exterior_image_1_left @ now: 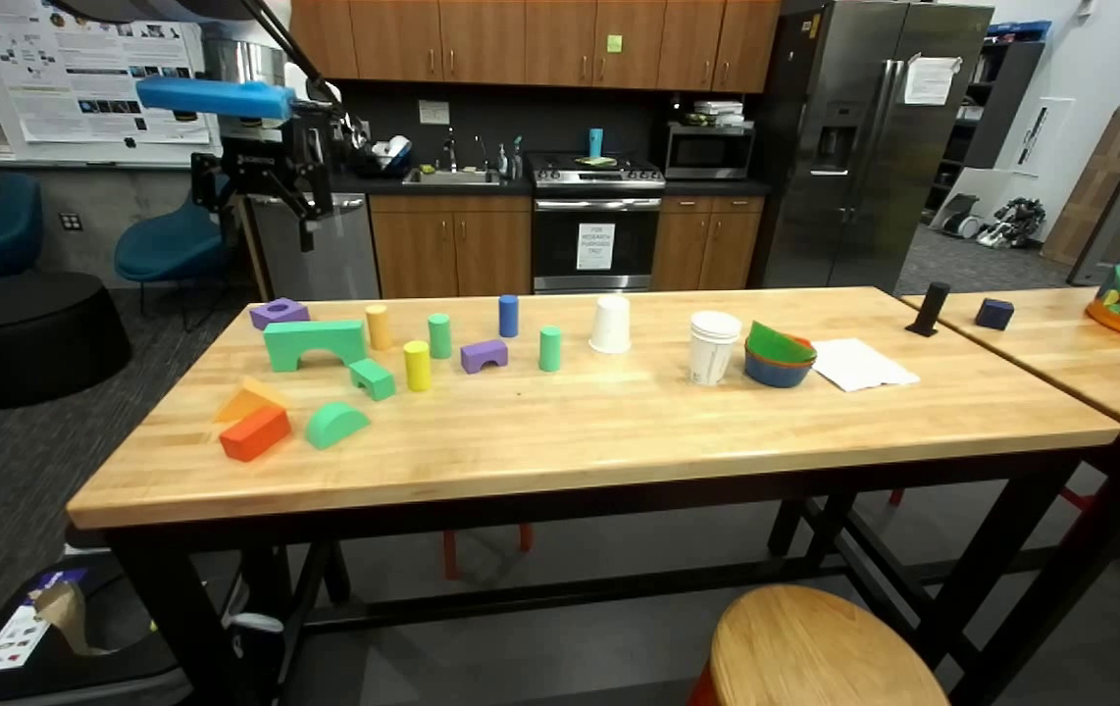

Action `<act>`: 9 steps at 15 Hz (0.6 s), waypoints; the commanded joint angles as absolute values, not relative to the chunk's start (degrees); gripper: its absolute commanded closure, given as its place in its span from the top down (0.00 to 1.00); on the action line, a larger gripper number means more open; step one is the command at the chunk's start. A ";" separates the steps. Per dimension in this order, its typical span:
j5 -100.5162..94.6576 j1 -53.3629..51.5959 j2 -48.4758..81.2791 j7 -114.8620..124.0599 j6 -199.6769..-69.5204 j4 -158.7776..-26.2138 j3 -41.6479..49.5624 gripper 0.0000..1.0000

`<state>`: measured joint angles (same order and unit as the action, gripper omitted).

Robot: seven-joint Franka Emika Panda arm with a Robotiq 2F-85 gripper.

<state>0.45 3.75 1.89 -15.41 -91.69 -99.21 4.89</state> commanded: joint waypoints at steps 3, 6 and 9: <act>4.23 3.98 9.99 -13.65 -92.06 -89.87 3.64 1.00; 3.84 4.21 14.37 -12.20 -92.81 -84.24 3.53 1.00; 2.18 4.12 18.91 -12.34 -92.48 -78.99 3.25 1.00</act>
